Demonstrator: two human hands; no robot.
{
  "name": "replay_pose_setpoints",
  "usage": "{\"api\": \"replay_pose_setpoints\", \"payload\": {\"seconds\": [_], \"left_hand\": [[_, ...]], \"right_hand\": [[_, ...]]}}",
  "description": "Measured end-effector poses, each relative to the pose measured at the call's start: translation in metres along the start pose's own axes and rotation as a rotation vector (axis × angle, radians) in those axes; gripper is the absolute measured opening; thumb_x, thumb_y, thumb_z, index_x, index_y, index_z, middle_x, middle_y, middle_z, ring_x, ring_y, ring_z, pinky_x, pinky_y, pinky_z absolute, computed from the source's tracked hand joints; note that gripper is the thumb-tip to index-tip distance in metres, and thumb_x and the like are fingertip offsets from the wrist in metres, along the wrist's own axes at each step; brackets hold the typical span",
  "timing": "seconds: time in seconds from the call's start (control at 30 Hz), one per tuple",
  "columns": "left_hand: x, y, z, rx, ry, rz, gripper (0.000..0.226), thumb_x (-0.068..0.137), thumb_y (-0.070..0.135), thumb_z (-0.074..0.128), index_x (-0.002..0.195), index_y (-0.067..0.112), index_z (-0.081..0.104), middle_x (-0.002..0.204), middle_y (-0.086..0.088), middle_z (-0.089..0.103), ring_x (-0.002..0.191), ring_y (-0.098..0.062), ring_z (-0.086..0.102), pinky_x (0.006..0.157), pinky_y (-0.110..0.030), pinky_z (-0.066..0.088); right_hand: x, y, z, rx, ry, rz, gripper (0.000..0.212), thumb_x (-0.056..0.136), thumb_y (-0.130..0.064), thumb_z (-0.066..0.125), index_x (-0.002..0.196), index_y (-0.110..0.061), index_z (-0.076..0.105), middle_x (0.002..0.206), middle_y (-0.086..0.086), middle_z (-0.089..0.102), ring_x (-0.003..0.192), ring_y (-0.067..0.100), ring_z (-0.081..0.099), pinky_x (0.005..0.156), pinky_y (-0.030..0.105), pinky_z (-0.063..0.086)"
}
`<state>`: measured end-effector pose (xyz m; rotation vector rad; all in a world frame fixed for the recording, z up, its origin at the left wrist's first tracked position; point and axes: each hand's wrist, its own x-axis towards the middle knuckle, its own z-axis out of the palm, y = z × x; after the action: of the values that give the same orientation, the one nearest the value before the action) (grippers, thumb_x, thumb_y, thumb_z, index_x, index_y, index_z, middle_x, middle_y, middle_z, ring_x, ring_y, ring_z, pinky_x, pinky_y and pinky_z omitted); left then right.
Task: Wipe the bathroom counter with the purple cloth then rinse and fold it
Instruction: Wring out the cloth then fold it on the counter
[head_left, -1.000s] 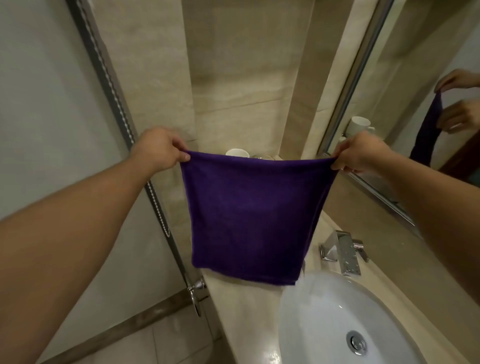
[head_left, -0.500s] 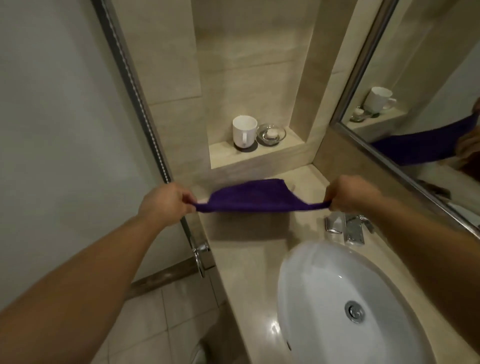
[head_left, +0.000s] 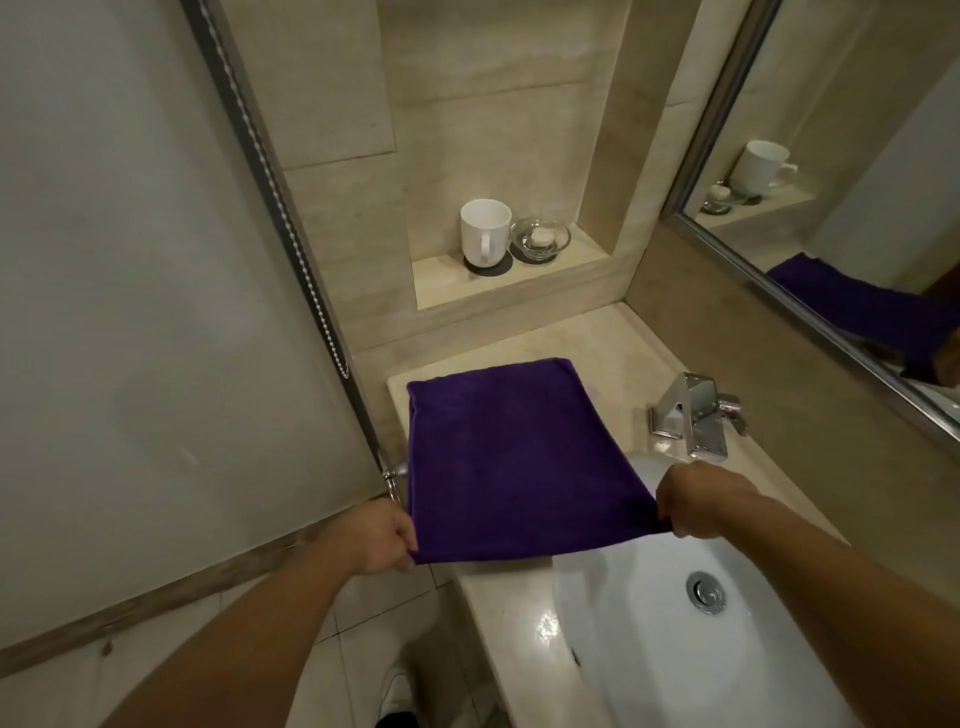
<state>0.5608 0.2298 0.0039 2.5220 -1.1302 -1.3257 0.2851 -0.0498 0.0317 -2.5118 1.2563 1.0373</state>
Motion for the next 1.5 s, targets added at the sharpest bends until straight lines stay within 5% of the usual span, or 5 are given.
{"api": "replay_pose_setpoints", "payload": {"seconds": [0.2, 0.63, 1.0, 1.2, 1.5], "left_hand": [[0.007, -0.001, -0.008, -0.115, -0.092, 0.018, 0.016, 0.082, 0.005, 0.073, 0.076, 0.019, 0.069, 0.082, -0.001, 0.069, 0.07, -0.017, 0.068, 0.073, -0.03, 0.06], [0.055, 0.005, -0.085, -0.358, 0.337, -0.008, 0.008, 0.083, 0.016, 0.077, 0.08, 0.024, 0.075, 0.079, 0.002, 0.072, 0.08, -0.017, 0.066, 0.08, -0.037, 0.057], [0.119, 0.002, -0.11, -0.49, 0.428, -0.087, 0.016, 0.084, 0.013, 0.075, 0.072, 0.024, 0.071, 0.071, 0.003, 0.067, 0.068, -0.013, 0.06, 0.064, -0.026, 0.046], [0.163, -0.005, -0.119, -0.462, 0.446, -0.122, 0.019, 0.08, 0.017, 0.078, 0.071, 0.032, 0.071, 0.072, 0.008, 0.071, 0.07, -0.013, 0.067, 0.075, -0.035, 0.057], [0.213, -0.016, -0.113, -0.473, 0.438, -0.181, 0.015, 0.08, 0.022, 0.077, 0.073, 0.035, 0.072, 0.075, 0.013, 0.07, 0.074, -0.004, 0.064, 0.064, -0.021, 0.044]], "right_hand": [[0.009, 0.001, -0.003, -0.005, -0.055, -0.047, 0.021, 0.083, -0.018, 0.071, 0.1, -0.029, 0.077, 0.089, -0.008, 0.069, 0.085, 0.013, 0.064, 0.075, 0.026, 0.054], [0.064, 0.001, -0.083, 0.256, 0.264, -0.083, 0.021, 0.09, -0.013, 0.06, 0.097, -0.03, 0.071, 0.089, -0.009, 0.065, 0.082, 0.012, 0.061, 0.069, 0.028, 0.053], [0.137, -0.018, -0.114, 0.318, 0.262, -0.039, 0.024, 0.091, -0.019, 0.056, 0.106, -0.032, 0.07, 0.102, -0.002, 0.067, 0.088, 0.018, 0.061, 0.069, 0.031, 0.051], [0.183, -0.034, -0.123, 0.366, 0.216, 0.024, 0.027, 0.09, -0.015, 0.055, 0.108, -0.03, 0.069, 0.09, -0.004, 0.063, 0.078, 0.016, 0.061, 0.06, 0.029, 0.048], [0.242, -0.05, -0.119, 0.367, 0.141, 0.05, 0.03, 0.088, -0.014, 0.055, 0.111, -0.028, 0.069, 0.094, 0.0, 0.064, 0.083, 0.02, 0.062, 0.073, 0.036, 0.056]]}}
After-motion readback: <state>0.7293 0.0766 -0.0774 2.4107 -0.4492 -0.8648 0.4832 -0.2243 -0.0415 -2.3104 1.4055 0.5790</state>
